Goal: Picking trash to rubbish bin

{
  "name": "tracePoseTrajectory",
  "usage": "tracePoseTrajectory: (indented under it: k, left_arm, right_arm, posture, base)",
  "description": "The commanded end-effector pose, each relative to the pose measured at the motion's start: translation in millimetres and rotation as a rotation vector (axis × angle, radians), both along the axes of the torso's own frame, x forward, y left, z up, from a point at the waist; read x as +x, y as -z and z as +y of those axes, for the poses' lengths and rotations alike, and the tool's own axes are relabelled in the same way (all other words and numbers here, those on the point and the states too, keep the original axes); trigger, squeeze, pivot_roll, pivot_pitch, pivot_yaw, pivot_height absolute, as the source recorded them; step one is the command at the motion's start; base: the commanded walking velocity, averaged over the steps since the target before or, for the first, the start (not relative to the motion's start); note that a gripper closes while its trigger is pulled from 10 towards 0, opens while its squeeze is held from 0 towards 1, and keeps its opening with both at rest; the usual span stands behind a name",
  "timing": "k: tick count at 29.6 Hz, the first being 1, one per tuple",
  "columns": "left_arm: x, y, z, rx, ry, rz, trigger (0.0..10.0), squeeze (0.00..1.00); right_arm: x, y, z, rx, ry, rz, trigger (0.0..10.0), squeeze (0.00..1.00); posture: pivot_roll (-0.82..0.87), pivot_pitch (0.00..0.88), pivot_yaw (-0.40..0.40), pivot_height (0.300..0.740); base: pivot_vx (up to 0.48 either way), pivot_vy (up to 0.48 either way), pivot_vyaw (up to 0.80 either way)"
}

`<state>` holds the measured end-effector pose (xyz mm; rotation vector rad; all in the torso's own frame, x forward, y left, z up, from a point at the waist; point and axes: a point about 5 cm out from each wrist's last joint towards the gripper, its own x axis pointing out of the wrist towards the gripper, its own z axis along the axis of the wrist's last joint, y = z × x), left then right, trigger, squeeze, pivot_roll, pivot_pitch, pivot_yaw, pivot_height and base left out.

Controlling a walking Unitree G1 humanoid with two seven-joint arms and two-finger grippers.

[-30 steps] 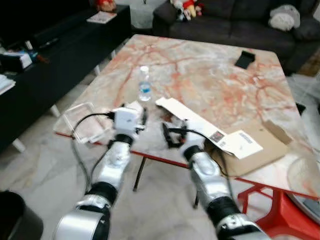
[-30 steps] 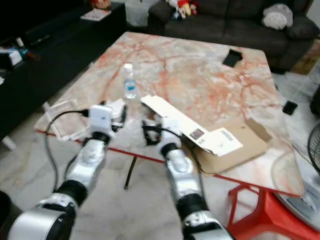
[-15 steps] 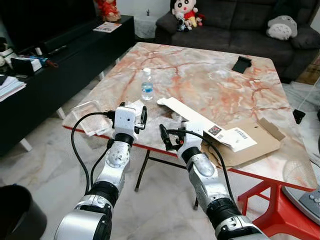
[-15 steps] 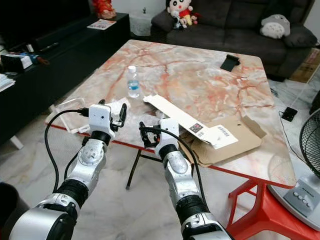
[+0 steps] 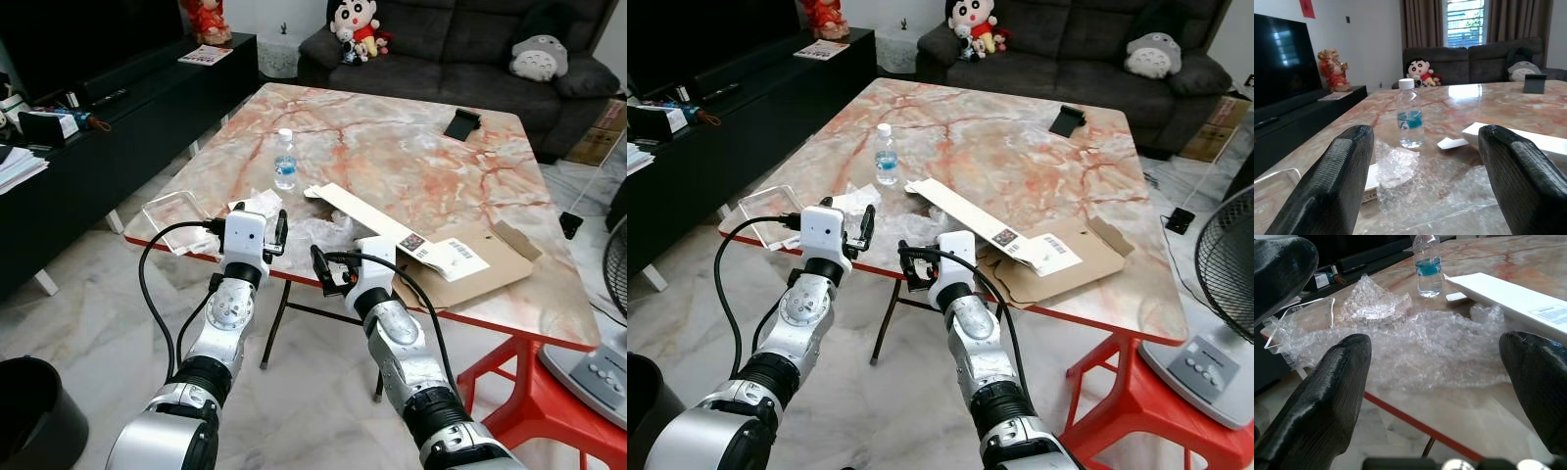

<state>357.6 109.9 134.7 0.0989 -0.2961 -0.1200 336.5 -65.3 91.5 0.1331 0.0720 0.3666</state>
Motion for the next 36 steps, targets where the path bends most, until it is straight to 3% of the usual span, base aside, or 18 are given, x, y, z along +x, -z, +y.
tracePoseTrajectory:
  k: [1, 27, 36]
  left_arm:
    - [-0.6, 1.0, 1.1, 0.002, -0.007, 0.005, 10.0, 0.0]
    - [1.5, -2.2, -2.4, 0.005, 0.003, 0.002, 10.0, 0.0]
    - [2.1, -3.1, -1.6, 0.007, -0.003, -0.001, 10.0, 0.0]
  right_arm:
    - [-0.4, -2.5, 1.4, 0.002, -0.008, -0.007, 10.0, 0.0]
    - [-0.9, -1.4, 2.3, 0.006, -0.012, -0.004, 10.0, 0.0]
    - [-1.3, -1.1, 3.2, 0.005, -0.016, -0.005, 10.0, 0.0]
  posture:
    - [-0.11, 0.054, -0.036, 0.74]
    - [-0.11, 0.014, -0.026, 0.74]
    - [-0.11, 0.009, -0.026, 0.74]
  base:
    - [0.0, 0.0, 0.0]
    - [0.0, 0.0, 0.0]
    - [0.296, 0.0, 0.0]
